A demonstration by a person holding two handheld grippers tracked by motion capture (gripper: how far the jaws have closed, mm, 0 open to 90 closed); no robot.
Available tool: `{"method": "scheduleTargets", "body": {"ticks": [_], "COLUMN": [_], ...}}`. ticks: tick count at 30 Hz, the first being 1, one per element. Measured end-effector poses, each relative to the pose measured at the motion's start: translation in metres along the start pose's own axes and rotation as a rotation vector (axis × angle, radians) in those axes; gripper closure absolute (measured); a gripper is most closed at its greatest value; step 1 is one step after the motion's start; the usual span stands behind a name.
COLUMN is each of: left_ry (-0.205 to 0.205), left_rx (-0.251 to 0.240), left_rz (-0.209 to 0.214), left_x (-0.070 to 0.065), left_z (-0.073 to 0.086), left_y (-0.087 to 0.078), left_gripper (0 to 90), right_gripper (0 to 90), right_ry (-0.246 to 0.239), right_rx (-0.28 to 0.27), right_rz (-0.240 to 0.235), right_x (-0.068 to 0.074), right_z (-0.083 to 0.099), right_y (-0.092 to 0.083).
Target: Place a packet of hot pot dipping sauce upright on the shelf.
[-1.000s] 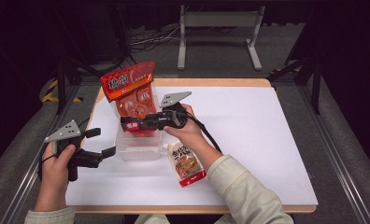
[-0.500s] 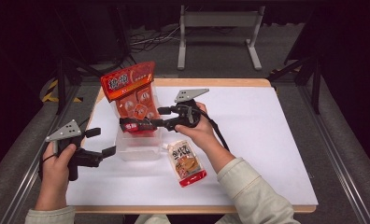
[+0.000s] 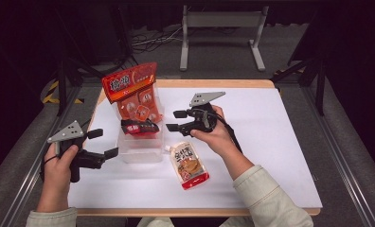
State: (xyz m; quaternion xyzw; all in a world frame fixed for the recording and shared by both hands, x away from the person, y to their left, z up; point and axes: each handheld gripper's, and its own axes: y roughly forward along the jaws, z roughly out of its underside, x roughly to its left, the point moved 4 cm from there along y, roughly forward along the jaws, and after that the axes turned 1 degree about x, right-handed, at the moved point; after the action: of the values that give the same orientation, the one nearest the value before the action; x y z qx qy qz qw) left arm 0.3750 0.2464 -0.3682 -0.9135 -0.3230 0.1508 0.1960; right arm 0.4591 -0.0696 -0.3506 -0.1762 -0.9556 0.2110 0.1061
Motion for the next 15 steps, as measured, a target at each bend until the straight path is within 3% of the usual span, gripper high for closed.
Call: {"method": "scheduleTargets", "body": {"ticks": [4,8,15], "left_ry": [-0.009,0.008,0.005], "left_rx": [-0.003,0.002,0.010], "left_rz": [0.002,0.002,-0.007], "left_x": [-0.001,-0.001,-0.001], "left_z": [0.000,0.000,0.000], "left_y": [0.000,0.000,0.001], "left_gripper": [2.3,2.3,2.2], "right_gripper": [37.3,35.8,34.9], "right_ry": [0.004,0.007,-0.005], "right_rx": [0.010,0.013,0.060], "right_rz": [0.009,0.015,0.049], "right_x": [-0.001,-0.001,-0.004], "right_z": [0.002,0.004,0.016], "right_y": [-0.004,-0.009,-0.011]}}
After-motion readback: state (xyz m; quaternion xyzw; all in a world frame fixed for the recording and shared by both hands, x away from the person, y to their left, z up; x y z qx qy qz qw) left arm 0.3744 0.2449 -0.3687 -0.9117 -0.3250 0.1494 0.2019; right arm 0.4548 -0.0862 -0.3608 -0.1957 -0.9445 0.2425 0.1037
